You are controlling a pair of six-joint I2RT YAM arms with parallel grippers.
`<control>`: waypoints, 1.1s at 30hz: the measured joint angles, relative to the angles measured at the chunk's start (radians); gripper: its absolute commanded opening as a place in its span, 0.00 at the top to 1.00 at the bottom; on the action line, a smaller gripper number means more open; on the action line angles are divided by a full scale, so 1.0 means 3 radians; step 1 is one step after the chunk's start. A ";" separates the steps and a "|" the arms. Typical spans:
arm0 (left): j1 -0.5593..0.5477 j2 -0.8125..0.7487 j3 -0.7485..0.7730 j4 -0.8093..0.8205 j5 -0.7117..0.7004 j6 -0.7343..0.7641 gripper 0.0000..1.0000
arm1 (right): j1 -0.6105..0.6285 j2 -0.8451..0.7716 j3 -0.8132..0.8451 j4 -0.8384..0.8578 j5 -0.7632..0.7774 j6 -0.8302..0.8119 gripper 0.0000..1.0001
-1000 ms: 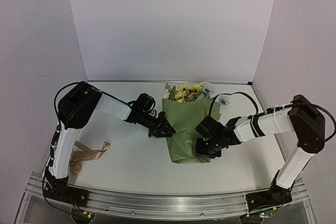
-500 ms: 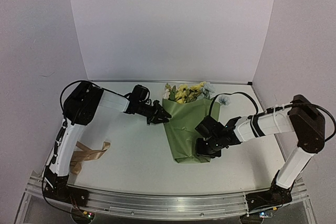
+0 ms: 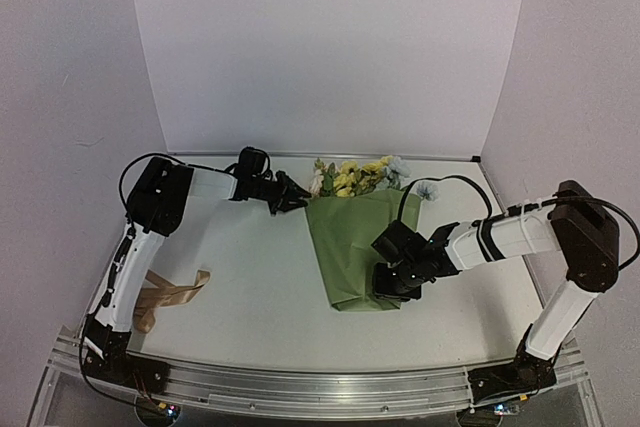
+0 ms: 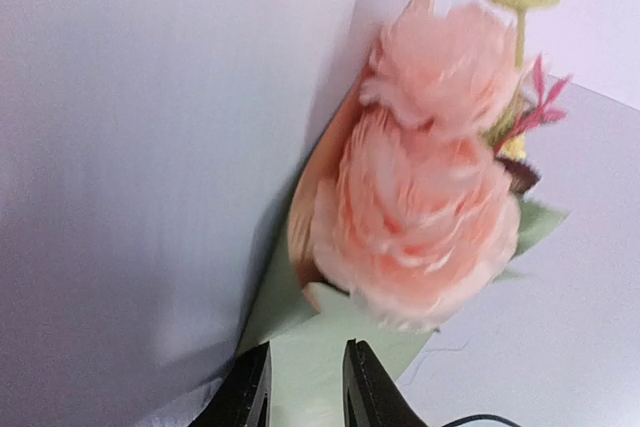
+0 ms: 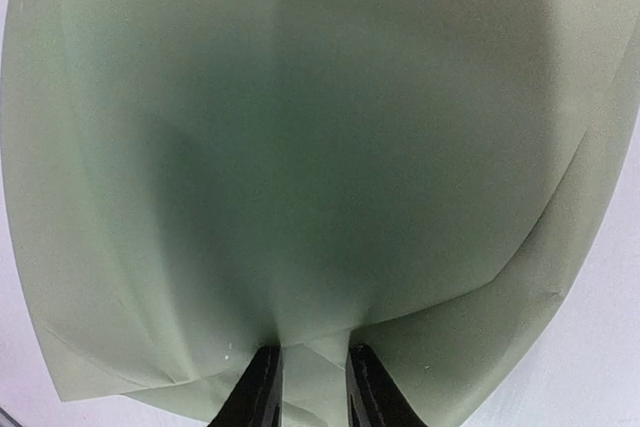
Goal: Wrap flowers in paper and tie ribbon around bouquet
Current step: Press the fold line on the folded bouquet.
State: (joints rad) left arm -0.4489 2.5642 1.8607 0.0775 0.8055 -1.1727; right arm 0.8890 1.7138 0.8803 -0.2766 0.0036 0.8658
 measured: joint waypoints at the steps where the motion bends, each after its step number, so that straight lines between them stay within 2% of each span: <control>1: 0.0035 0.0069 0.0129 -0.0033 -0.0006 0.0000 0.73 | 0.0000 0.0000 0.0000 0.0001 0.0000 -0.0002 0.75; 8: 0.0208 0.0381 0.0766 -0.0278 -0.0041 -0.0003 0.72 | 0.0000 -0.0008 -0.0005 0.0000 -0.0002 -0.0003 0.74; 14: 0.0276 0.0341 0.0897 -0.0520 -0.0078 0.0203 0.70 | -0.0008 -0.0207 0.0008 -0.0188 -0.0008 -0.0003 0.62; 20: 0.0224 -0.0301 0.0244 -0.0682 -0.0117 0.0520 0.69 | -0.0202 -0.0628 0.0173 -0.0275 -0.0044 0.0000 0.47; 26: -0.0011 -0.1027 -0.0337 -0.0683 -0.0167 0.0735 0.69 | -0.0555 -0.0687 0.0225 -0.0294 -0.0158 -0.0025 0.38; 33: -0.0485 -0.1202 -0.0610 -0.0666 -0.0177 0.0831 0.71 | -0.0696 -0.0911 0.0036 -0.0294 -0.0143 -0.0008 0.28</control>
State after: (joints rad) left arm -0.5943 2.2036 1.6776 -0.1223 0.7525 -0.9234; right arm 0.6801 1.4405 0.8910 -0.3647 -0.0393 0.8635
